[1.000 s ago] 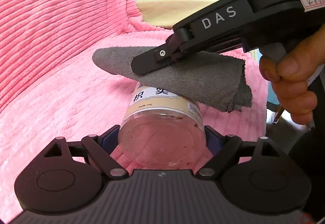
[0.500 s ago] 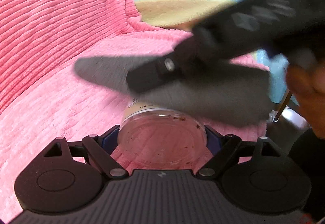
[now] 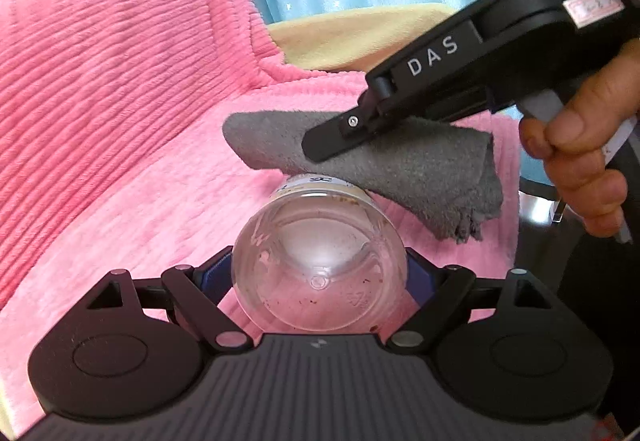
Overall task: Clean container
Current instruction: 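Rotate the held jar with the left gripper to present its rim, then wipe the cloth across the jar rim with the right gripper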
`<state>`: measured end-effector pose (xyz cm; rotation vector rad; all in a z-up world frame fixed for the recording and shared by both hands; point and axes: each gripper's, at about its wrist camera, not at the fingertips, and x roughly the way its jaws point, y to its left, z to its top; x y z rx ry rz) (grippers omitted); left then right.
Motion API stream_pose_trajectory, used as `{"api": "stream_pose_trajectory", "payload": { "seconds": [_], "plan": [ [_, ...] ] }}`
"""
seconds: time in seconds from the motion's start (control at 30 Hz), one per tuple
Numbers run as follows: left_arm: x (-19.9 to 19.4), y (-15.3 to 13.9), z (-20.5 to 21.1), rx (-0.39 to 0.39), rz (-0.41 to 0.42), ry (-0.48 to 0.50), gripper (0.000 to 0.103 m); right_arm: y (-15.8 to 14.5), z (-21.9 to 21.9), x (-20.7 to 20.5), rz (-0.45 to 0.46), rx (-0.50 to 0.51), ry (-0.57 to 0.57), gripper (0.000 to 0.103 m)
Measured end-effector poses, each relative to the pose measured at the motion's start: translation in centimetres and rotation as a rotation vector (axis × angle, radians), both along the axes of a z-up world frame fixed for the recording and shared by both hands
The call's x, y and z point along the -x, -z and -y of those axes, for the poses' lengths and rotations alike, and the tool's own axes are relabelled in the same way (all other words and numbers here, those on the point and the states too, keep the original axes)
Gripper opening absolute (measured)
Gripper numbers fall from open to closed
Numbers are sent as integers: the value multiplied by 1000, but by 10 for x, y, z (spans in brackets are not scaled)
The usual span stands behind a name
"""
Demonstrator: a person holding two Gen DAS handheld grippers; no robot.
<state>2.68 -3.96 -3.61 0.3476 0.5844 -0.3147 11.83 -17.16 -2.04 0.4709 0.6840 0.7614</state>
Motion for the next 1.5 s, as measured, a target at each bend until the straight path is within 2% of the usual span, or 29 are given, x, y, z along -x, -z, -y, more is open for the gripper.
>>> {"api": "stream_pose_trajectory", "payload": {
  "seconds": [0.17, 0.43, 0.7, 0.9, 1.03, 1.17, 1.27, 1.37, 1.5],
  "plan": [
    [2, -10, -8, -5, 1, 1, 86, 7, -1, 3, -35, -10, 25, 7],
    [-28, -9, -7, 44, 8, 6, 86, 16, 9, 4, -83, 48, 103, 7],
    [-39, 8, 5, 34, 68, -33, 87, 6, 22, 12, -49, 16, 113, 7],
    [-40, 17, -8, 99, 71, -66, 86, -17, 4, 7, 46, 30, 9, 7],
    [-42, 20, -6, 86, 96, -74, 86, -26, -15, 1, 104, 57, -83, 7],
    [-44, 22, -1, 67, 110, -76, 86, -26, -37, -8, 160, 167, -172, 7],
    [-45, 24, 2, 58, 113, -74, 86, -25, -41, -12, 195, 239, -195, 7],
    [-45, 24, 5, 44, 118, -70, 86, -29, -35, -10, 176, 257, -210, 7],
    [-46, 24, 3, 57, 113, -72, 86, -29, -22, -8, 100, 189, -247, 7]
  ]
}}
